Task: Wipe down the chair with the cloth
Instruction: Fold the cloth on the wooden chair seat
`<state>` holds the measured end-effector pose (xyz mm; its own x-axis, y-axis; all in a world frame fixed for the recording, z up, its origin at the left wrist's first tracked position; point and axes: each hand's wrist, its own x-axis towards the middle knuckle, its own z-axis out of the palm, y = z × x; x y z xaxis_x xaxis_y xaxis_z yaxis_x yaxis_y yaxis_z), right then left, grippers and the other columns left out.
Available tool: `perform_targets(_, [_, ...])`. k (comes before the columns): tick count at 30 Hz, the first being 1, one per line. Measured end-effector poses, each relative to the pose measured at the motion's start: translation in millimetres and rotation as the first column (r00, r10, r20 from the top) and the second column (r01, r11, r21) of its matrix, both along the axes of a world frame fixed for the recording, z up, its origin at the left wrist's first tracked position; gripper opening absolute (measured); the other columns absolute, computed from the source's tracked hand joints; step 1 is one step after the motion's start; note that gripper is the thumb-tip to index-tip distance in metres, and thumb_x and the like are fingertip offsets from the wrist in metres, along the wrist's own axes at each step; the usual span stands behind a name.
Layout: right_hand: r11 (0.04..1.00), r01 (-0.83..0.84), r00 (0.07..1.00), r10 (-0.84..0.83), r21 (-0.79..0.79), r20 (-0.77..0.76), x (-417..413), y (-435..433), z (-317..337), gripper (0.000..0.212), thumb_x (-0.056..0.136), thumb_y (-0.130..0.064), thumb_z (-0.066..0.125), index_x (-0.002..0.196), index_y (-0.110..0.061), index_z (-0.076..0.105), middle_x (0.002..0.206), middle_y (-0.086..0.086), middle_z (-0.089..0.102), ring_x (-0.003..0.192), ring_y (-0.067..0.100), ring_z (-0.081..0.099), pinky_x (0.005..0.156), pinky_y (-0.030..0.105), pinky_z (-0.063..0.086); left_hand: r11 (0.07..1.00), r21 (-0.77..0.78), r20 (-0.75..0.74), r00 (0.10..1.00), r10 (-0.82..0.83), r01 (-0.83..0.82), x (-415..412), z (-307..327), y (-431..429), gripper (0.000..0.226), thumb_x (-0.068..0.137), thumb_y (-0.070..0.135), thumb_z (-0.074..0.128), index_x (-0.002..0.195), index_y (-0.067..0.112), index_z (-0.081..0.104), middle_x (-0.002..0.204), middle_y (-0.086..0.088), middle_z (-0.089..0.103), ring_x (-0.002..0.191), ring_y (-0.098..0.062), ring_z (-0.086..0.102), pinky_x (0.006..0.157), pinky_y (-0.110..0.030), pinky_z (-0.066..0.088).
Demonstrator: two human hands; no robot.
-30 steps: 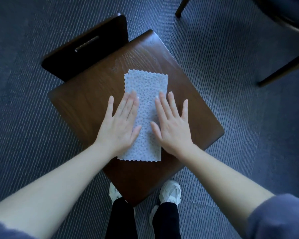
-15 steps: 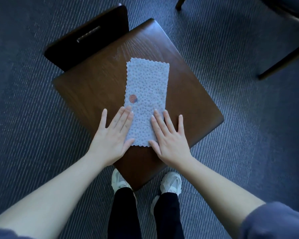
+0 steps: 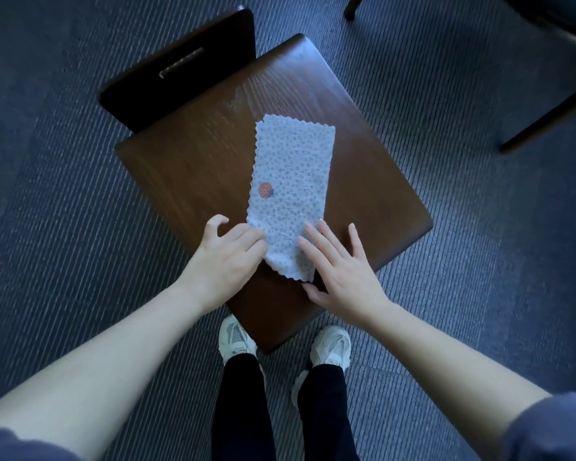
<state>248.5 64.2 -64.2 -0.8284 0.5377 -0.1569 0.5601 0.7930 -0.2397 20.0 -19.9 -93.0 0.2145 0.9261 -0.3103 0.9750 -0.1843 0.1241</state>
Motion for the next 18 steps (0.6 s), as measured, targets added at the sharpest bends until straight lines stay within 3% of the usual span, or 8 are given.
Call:
perform_targets(4, [1.000, 0.004, 0.992, -0.004, 0.001, -0.129, -6, 5, 0, 0.050, 0.077, -0.017, 0.065, 0.127, -0.012, 0.060, 0.141, 0.004, 0.055, 0.137, 0.022, 0.046, 0.113, 0.064, 0.022, 0.985, 0.138, 0.321, 0.946, 0.051, -0.100, -7, 49, 16, 0.018, 0.092, 0.022, 0.042, 0.090, 0.016, 0.059, 0.082, 0.009, 0.056, 0.070, -0.013, 0.055, 0.075, -0.038, 0.044])
perform_targets(6, [0.995, 0.058, 0.974, -0.074, -0.077, -0.214, -10, 10, 4, 0.034, 0.078, -0.013, 0.063, 0.112, -0.015, 0.066, 0.126, -0.002, 0.065, 0.125, 0.016, 0.056, 0.113, 0.060, 0.026, 0.971, 0.075, 0.476, 0.863, 0.167, -0.229, -6, 68, 21, 0.012, 0.094, 0.023, 0.046, 0.091, 0.017, 0.057, 0.069, 0.012, 0.051, 0.058, -0.009, 0.049, 0.066, -0.032, 0.041])
perform_targets(9, [0.891, 0.241, 0.910, -0.345, -0.385, -0.229, -21, 17, 22, 0.014, 0.086, -0.015, 0.054, 0.090, -0.026, 0.062, 0.084, -0.016, 0.065, 0.083, 0.000, 0.060, 0.105, 0.047, 0.038, 0.827, -0.316, 0.609, 0.569, 0.553, -0.465, -5, 76, 20, 0.007, 0.096, 0.020, 0.054, 0.090, 0.023, 0.052, 0.066, 0.006, 0.057, 0.061, -0.008, 0.057, 0.062, -0.025, 0.042])
perform_targets(11, [0.756, 0.358, 0.835, -0.522, -0.548, -0.174, -30, 21, 34, 0.016, 0.090, -0.015, 0.052, 0.077, -0.025, 0.054, 0.064, -0.009, 0.053, 0.061, 0.009, 0.050, 0.078, 0.042, 0.048, 0.718, -0.400, 0.639, 0.388, 0.664, -0.570, -5, 81, 25, 0.005, 0.095, 0.023, 0.057, 0.090, 0.024, 0.056, 0.067, 0.008, 0.061, 0.068, -0.003, 0.061, 0.068, -0.023, 0.048])
perform_targets(14, [0.609, 0.446, 0.759, -0.645, -0.656, -0.083, -39, 32, 48, 0.018, 0.093, -0.019, 0.053, 0.075, -0.015, 0.055, 0.065, 0.001, 0.053, 0.060, 0.011, 0.046, 0.061, 0.034, 0.040, 0.549, -0.522, 0.597, 0.181, 0.782, -0.653, -5, 86, 40, 0.011, 0.096, 0.032, 0.057, 0.101, 0.023, 0.060, 0.073, 0.011, 0.062, 0.068, 0.000, 0.056, 0.070, -0.023, 0.045])
perform_targets(17, [0.474, 0.472, 0.699, -0.715, -0.743, -0.012, -49, 47, 49, 0.020, 0.093, -0.023, 0.055, 0.083, -0.006, 0.062, 0.079, 0.014, 0.062, 0.069, 0.010, 0.049, 0.064, 0.031, 0.038, 0.374, -0.726, 0.535, -0.131, 0.835, -0.577, -9, 85, 52, 0.035, 0.089, 0.045, 0.065, 0.115, 0.022, 0.060, 0.098, 0.007, 0.070, 0.094, -0.009, 0.066, 0.090, -0.033, 0.051])
perform_targets(18, [0.449, 0.484, 0.682, -0.731, -0.751, 0.003, -53, 52, 48, 0.025, 0.092, -0.025, 0.055, 0.086, -0.002, 0.061, 0.084, 0.018, 0.063, 0.069, 0.016, 0.051, 0.064, 0.033, 0.041, 0.357, -0.752, 0.524, -0.173, 0.834, -0.555, -10, 84, 54, 0.036, 0.087, 0.041, 0.069, 0.115, 0.021, 0.060, 0.102, 0.004, 0.072, 0.097, -0.012, 0.069, 0.094, -0.038, 0.052])
